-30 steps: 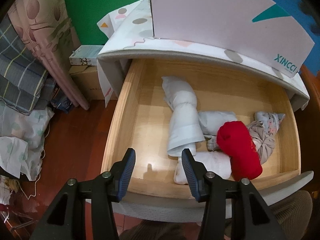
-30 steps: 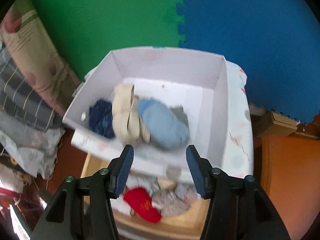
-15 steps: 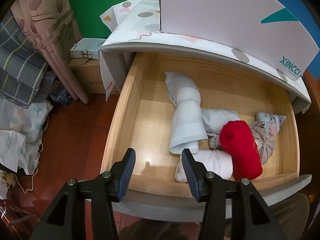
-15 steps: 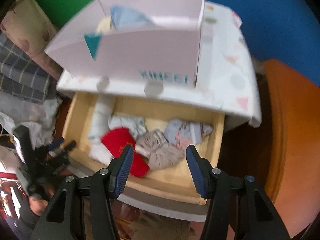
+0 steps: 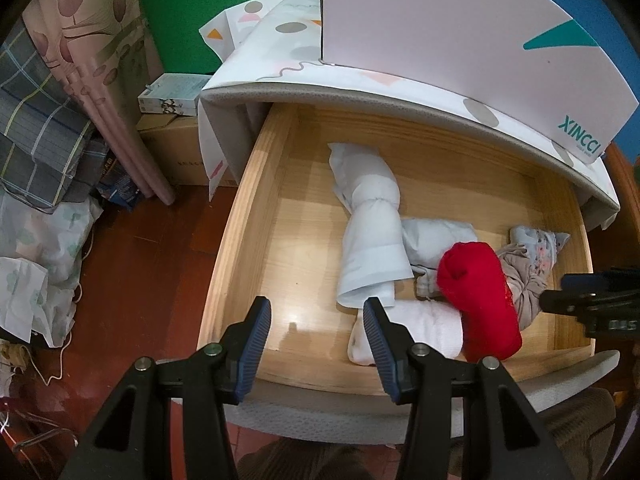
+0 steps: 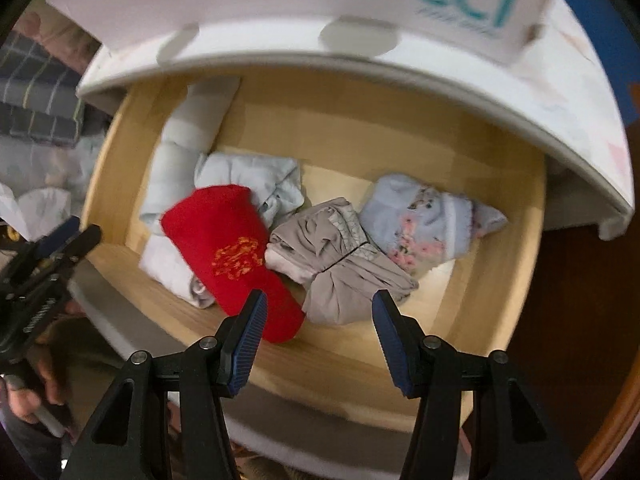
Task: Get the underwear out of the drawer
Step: 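Return the right tool to the drawer and grasp the taupe folded underwear, then move the left tool toward the white rolled bundle while the right tool holds the taupe underwear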
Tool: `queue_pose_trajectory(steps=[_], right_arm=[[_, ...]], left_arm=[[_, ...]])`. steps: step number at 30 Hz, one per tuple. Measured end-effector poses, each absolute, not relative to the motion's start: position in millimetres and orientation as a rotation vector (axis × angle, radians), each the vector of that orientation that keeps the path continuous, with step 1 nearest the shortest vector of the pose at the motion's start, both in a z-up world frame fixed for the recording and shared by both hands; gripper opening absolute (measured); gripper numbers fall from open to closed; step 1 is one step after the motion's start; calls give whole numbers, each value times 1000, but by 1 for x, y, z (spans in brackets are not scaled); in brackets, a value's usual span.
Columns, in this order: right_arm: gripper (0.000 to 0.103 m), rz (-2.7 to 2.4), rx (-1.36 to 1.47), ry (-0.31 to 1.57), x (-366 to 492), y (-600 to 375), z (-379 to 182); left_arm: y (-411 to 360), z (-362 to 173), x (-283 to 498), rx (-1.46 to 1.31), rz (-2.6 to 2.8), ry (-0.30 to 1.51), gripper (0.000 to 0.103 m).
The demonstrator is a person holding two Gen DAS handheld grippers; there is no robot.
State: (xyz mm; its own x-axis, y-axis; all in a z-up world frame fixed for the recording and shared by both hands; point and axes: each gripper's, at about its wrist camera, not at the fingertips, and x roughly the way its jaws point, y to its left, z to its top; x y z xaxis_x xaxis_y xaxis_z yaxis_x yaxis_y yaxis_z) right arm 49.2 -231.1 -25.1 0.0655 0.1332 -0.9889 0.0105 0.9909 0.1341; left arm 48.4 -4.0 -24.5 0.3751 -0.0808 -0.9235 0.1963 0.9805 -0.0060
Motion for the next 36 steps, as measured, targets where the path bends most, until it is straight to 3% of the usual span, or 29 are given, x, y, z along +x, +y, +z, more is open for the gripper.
queue_pose_trajectory(steps=[8,16,20,22,24,26,36], right_arm=[[53,61,3,1548,65,-224,-52],[69,76,-98,1577,74,-208,-75],[70,59,-130,1599,76,-207,-89],[67,45,-97,1621,77,-210,-96],[53,36,-30,1653,77,-219,-101],[49,22,27,1660,74,-227,-102],[44,-60,180,1722,36,-255,-103]], left_arm=[[-4,-23,48,95,-187,1169,49],[-3,-27,51,89,-200,1191,49],[-3,-27,50,91,-199,1192,49],[-4,-27,51,92,-198,1193,49],[-3,-28,51,90,-198,1195,49],[-2,-28,51,88,-199,1196,49],[-4,-30,51,96,-200,1202,49]])
